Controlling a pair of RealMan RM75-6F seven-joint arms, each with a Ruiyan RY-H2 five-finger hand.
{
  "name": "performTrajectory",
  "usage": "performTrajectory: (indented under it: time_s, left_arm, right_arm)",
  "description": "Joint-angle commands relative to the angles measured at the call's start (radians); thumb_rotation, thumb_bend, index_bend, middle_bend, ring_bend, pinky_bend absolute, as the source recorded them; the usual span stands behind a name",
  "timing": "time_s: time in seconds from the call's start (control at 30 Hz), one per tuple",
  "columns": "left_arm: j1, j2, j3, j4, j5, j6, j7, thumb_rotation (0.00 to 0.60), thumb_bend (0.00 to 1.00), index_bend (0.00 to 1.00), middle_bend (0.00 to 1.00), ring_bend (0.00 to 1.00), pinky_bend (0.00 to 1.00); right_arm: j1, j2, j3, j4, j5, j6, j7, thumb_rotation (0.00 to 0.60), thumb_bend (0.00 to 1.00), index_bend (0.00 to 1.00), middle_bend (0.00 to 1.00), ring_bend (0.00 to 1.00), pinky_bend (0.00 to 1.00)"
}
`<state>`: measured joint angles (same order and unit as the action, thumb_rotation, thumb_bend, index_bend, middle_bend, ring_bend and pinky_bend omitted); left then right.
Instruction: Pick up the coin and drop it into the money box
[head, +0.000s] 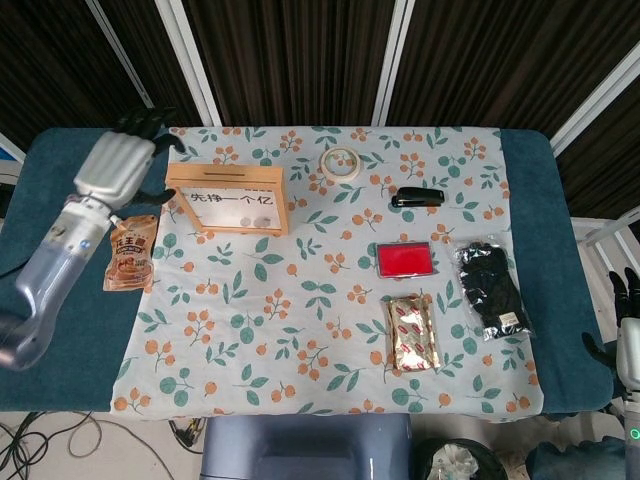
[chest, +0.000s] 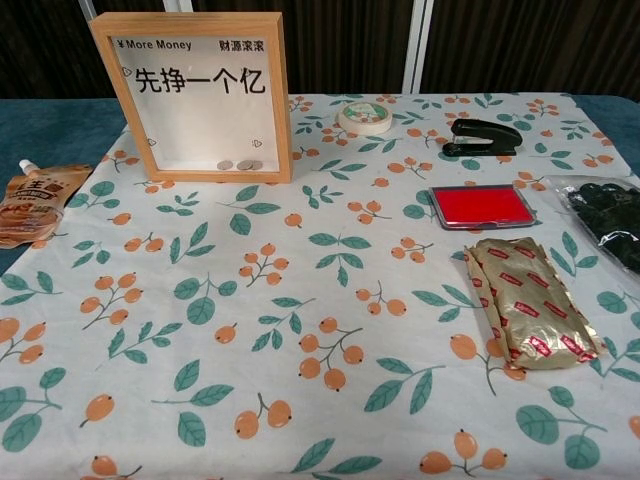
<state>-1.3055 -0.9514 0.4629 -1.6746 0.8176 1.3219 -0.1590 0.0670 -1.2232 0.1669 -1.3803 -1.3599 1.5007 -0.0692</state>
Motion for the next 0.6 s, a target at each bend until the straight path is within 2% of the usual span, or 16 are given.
performTrajectory:
  time_s: [0.03, 0.13, 0.27, 0.47, 0.6]
  left_arm:
    - [0.325, 0.01, 0.035, -0.135, 0.097, 0.324, 0.141, 0.6, 0.21, 0.33, 0.01, 0.0, 0.0]
    - [0.419, -0.015, 0.044, -0.127, 0.122, 0.36, 0.125, 0.6, 0.21, 0.31, 0.0, 0.0, 0.0]
    - [0.541, -0.064, 0.062, -0.071, 0.171, 0.349, 0.115, 0.6, 0.21, 0.26, 0.0, 0.0, 0.0]
    - [0.679, -0.146, 0.022, 0.016, 0.219, 0.354, 0.114, 0.6, 0.21, 0.22, 0.0, 0.0, 0.0]
    - [0.729, -0.176, -0.017, 0.057, 0.242, 0.326, 0.093, 0.6, 0.21, 0.21, 0.0, 0.0, 0.0]
  right_arm:
    - [0.007, 0.018, -0.025, -0.004, -0.047, -0.008, 0.029, 0.6, 0.3, 0.0, 0.0, 0.0, 0.0]
    - [0.009, 0.027, -0.041, -0.01, -0.084, -0.003, 0.043, 0.6, 0.3, 0.0, 0.0, 0.0, 0.0]
    - [0.008, 0.032, -0.059, -0.034, -0.124, 0.014, 0.044, 0.6, 0.3, 0.0, 0.0, 0.0, 0.0]
    - [0.009, 0.046, -0.078, -0.062, -0.164, 0.024, 0.015, 0.6, 0.3, 0.0, 0.0, 0.0, 0.0]
    - [0.008, 0.055, -0.08, -0.072, -0.179, 0.038, 0.012, 0.6, 0.3, 0.0, 0.0, 0.0, 0.0]
